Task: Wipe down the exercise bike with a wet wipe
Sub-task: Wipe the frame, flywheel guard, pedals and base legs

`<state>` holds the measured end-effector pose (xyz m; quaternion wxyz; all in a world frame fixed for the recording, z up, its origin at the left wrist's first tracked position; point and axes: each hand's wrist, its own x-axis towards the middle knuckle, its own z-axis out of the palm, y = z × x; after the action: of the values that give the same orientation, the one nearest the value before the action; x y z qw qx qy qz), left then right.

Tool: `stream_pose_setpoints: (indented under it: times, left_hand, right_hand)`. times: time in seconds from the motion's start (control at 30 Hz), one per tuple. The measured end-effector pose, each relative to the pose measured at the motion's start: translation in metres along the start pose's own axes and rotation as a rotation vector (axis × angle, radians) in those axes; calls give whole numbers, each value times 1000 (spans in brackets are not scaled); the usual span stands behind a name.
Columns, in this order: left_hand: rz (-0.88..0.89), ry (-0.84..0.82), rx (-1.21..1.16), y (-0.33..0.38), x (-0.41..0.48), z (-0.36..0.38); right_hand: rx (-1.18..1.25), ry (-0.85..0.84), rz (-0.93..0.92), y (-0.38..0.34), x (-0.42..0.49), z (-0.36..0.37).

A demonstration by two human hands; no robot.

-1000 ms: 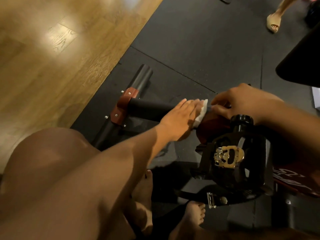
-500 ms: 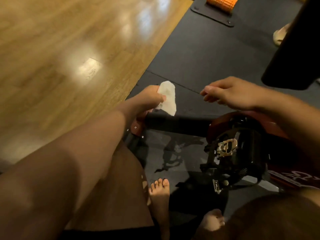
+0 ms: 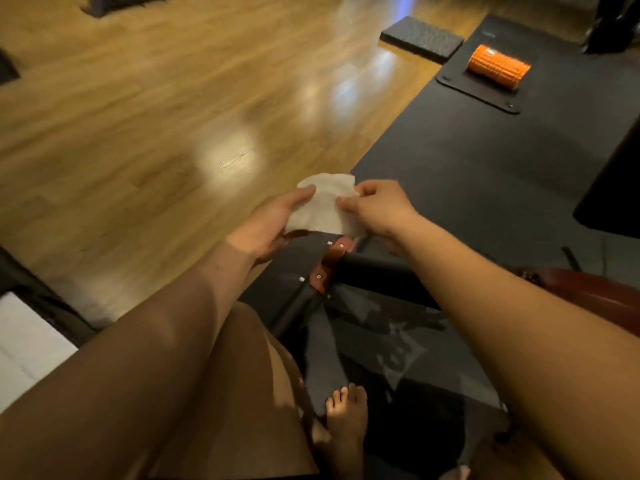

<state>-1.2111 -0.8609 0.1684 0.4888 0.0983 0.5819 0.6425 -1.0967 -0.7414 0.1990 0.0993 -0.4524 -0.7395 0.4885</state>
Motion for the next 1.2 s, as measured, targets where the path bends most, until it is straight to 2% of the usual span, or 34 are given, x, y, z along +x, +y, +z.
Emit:
stream_pose_setpoints:
  times: [0.1, 0.23, 0.37, 0.47, 0.57, 0.63, 0.67, 0.73, 0.83, 0.9, 1.0, 1.07, 1.13, 1.2]
  left_hand:
    - [103, 117, 241, -6, 8, -31]
    - [83, 149, 399, -24, 31, -71]
    - [98, 24, 660, -63, 59, -86]
    - [78, -51, 799, -107, 91, -90]
    - [63, -132, 926, -150, 126, -102]
    - [-2, -294, 1138, -173, 140, -109]
    - [-38, -380, 1252, -184, 145, -111]
    - [-72, -455, 1308, -200, 151, -112]
    - [-73, -440, 1153, -214, 155, -120]
    - [-61, -383, 1113, -221, 160, -130]
    - [-90, -336, 1123, -228, 165, -146]
    - [-91, -330, 1123, -228, 165, -151]
    - [-18, -273, 1072, -226, 165, -150]
    - [3, -212, 1047, -222, 169, -145]
  right_hand:
    - [74, 23, -31, -4, -3, 36]
    - [72, 22, -68, 32, 5, 80]
    - [38, 70, 2, 103, 28, 111]
    - [42, 126, 129, 160, 37, 124]
    - [82, 110, 266, 202, 53, 137]
    - [9, 102, 304, 220, 63, 142]
    - [-130, 132, 243, 231, 66, 144]
    - [-420, 115, -40, 250, 64, 153]
    - [-632, -93, -404, 275, 63, 176]
    - [-758, -227, -494, 285, 57, 192]
    - [-869, -484, -754, 288, 39, 211]
    - [-959, -510, -769, 286, 39, 210]
    - [-1008, -376, -601, 280, 61, 201]
    - [-1129, -318, -456, 267, 85, 192]
